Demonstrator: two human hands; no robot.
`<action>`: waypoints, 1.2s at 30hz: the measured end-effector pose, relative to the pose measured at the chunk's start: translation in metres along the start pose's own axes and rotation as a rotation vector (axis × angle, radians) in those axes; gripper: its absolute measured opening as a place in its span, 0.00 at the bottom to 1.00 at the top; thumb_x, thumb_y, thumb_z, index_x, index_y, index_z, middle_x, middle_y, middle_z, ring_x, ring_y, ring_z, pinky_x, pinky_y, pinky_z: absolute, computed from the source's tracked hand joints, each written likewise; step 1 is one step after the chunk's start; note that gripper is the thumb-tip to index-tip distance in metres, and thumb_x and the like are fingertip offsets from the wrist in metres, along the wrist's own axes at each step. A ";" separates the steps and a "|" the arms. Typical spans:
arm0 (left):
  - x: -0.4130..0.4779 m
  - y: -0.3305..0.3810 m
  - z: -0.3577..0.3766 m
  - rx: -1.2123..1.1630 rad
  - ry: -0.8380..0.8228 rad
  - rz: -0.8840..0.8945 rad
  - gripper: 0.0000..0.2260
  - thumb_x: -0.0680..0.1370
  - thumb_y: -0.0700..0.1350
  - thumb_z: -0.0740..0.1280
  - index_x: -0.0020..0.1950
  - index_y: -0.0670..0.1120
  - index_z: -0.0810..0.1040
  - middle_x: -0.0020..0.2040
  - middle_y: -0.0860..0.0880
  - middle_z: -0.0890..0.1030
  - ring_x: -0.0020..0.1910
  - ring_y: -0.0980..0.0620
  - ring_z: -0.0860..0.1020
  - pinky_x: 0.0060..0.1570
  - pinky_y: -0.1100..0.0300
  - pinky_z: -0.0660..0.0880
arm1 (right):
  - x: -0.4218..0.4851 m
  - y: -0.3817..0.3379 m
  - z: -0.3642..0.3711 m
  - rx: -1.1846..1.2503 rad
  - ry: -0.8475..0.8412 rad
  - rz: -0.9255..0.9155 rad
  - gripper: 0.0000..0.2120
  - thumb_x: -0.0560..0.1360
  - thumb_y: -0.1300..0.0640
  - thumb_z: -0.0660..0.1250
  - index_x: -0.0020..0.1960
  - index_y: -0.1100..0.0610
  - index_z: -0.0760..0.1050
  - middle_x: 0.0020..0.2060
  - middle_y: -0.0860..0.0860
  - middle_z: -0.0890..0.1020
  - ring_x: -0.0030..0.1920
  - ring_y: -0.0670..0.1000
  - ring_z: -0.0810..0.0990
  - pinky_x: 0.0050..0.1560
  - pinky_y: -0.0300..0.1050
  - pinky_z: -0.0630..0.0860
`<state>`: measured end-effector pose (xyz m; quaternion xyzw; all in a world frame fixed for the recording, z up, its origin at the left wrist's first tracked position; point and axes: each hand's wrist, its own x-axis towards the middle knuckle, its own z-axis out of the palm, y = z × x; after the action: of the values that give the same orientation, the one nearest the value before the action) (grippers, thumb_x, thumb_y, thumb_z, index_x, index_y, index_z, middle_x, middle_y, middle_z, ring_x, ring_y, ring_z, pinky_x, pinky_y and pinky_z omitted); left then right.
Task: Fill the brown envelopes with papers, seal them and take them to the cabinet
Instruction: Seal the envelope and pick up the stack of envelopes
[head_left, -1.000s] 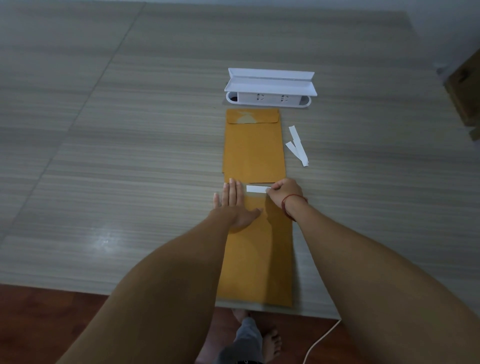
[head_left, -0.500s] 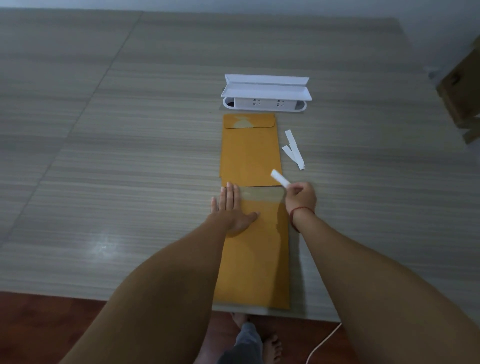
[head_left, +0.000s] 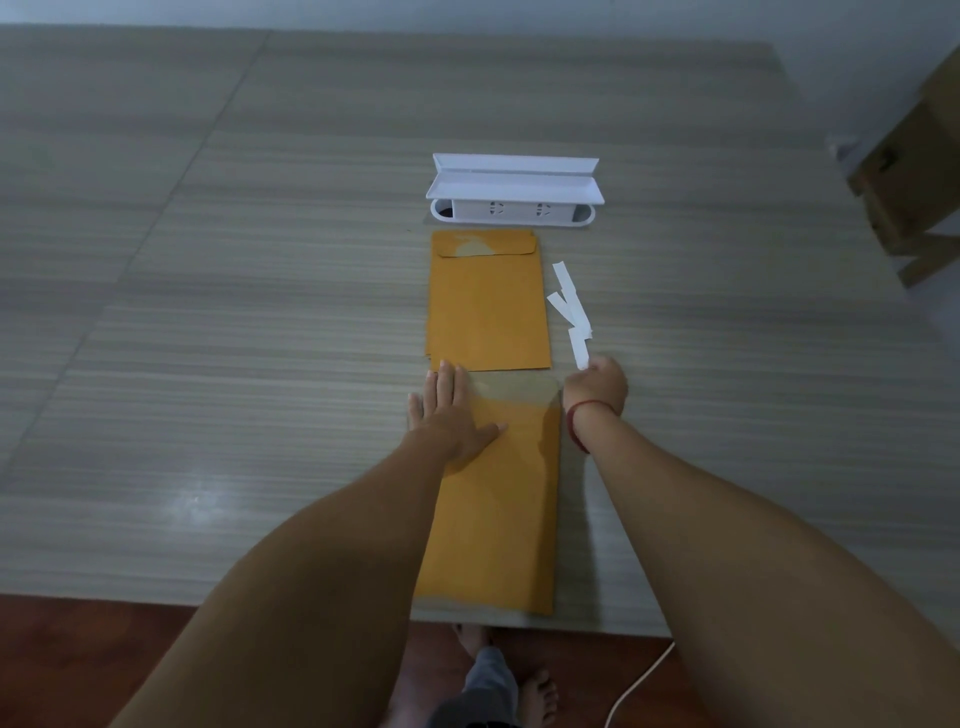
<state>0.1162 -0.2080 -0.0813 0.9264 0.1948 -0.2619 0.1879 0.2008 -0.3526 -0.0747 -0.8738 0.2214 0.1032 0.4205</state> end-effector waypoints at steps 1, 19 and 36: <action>-0.001 0.003 -0.003 0.009 0.047 0.011 0.47 0.74 0.65 0.62 0.78 0.46 0.37 0.78 0.46 0.37 0.78 0.45 0.38 0.76 0.46 0.43 | -0.002 0.000 -0.001 -0.079 -0.045 -0.063 0.13 0.76 0.65 0.59 0.57 0.58 0.77 0.57 0.55 0.80 0.56 0.57 0.79 0.52 0.45 0.75; -0.037 0.010 0.002 0.211 0.284 0.181 0.24 0.75 0.58 0.67 0.69 0.52 0.70 0.68 0.48 0.69 0.68 0.47 0.65 0.68 0.50 0.59 | -0.036 0.014 -0.014 -0.634 -0.419 -0.555 0.17 0.76 0.66 0.62 0.56 0.49 0.81 0.58 0.51 0.81 0.61 0.57 0.77 0.63 0.48 0.73; -0.058 -0.016 0.017 0.253 0.006 -0.056 0.33 0.79 0.65 0.50 0.78 0.55 0.41 0.79 0.53 0.42 0.79 0.47 0.43 0.75 0.41 0.44 | -0.080 0.041 -0.017 -1.062 -0.437 -0.438 0.31 0.77 0.53 0.54 0.79 0.50 0.49 0.79 0.44 0.47 0.78 0.54 0.49 0.73 0.67 0.37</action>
<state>0.0564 -0.2173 -0.0663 0.9377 0.1866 -0.2867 0.0618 0.1106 -0.3646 -0.0629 -0.9477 -0.1363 0.2875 -0.0252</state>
